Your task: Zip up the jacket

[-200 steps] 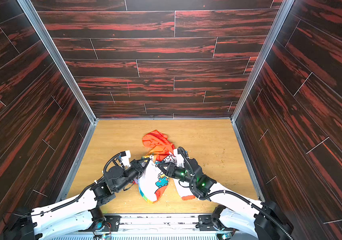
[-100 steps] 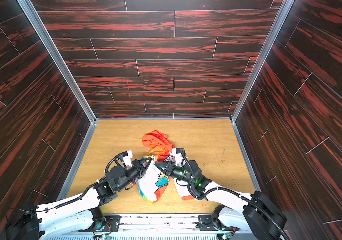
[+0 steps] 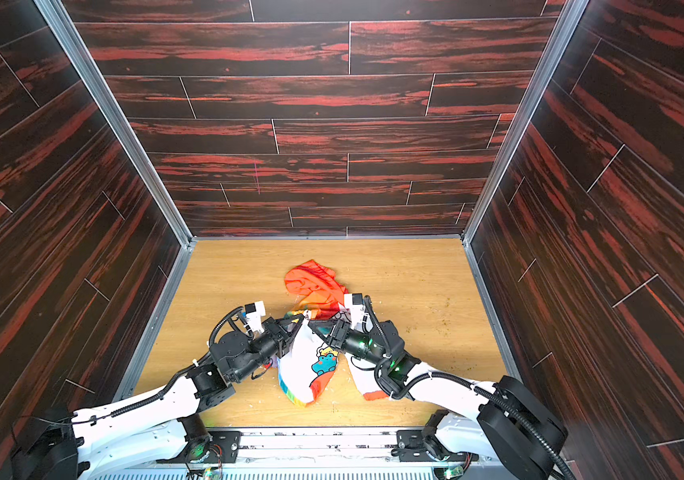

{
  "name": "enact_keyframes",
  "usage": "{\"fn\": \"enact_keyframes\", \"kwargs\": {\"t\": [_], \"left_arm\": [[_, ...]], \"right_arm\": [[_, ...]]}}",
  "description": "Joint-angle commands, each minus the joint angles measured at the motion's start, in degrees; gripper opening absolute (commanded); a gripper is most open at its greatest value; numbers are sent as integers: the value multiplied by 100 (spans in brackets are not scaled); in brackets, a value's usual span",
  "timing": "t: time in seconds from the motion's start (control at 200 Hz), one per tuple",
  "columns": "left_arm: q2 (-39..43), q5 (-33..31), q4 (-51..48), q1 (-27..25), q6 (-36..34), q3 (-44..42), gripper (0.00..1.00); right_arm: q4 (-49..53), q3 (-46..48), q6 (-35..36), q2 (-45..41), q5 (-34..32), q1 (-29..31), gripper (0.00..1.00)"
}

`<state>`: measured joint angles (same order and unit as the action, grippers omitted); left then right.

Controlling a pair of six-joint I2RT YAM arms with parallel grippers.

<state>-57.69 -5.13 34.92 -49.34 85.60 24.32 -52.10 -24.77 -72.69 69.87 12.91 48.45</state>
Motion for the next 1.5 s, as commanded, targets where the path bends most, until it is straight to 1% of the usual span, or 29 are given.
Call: {"fn": "enact_keyframes", "kwargs": {"t": [0.0,0.276,0.516,0.641,0.807,0.947,1.283,1.373,1.498], "left_arm": [[74,102,279,22,141,126,0],[109,63,304,26,158,170,0],[27,182,307,21,199,188,0],[-65,230,484,17,264,175,0],[-120,301,560,12,286,227,0],[-111,328,556,12,274,240,0],[-76,223,551,4,275,163,0],[-58,181,551,12,264,130,0],[-32,143,548,4,247,100,0]], "right_arm": [[-261,77,-80,-2,2,-31,41],[-251,245,-89,-132,-40,-46,41],[-637,199,-172,116,61,-55,40],[-847,118,-224,289,109,-84,38],[-906,41,-246,397,124,-123,38],[-971,-1,-255,412,150,-185,34],[-917,93,-281,199,177,-213,19],[-916,122,-323,175,209,-213,17],[-941,175,-373,142,252,-213,17]]}}
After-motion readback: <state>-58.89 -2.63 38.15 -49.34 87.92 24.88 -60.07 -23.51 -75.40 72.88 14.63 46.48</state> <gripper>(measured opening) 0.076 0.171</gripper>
